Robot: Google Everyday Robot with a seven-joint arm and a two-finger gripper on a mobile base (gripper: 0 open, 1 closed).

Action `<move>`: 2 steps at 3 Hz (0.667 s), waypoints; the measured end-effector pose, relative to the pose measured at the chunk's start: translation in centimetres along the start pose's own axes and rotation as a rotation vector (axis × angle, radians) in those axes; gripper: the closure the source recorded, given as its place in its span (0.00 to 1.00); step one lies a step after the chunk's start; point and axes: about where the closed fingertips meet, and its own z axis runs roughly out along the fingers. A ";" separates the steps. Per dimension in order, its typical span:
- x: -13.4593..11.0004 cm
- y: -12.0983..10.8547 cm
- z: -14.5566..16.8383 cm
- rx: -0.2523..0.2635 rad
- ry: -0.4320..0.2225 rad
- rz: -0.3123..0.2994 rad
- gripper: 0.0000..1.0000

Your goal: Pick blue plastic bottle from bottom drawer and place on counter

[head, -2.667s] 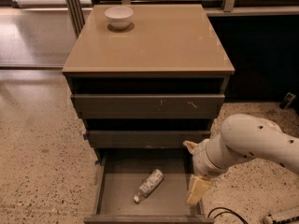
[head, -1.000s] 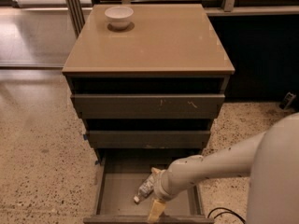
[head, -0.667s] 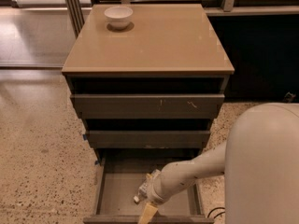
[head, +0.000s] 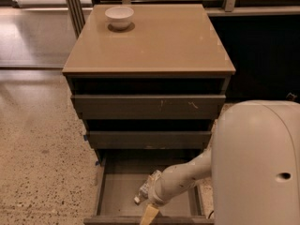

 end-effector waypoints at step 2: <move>4.7 -3.5 5.4 -0.047 -0.056 0.011 0.00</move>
Offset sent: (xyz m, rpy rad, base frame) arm 0.0401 -0.0421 -0.0953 0.1224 0.0656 -0.0053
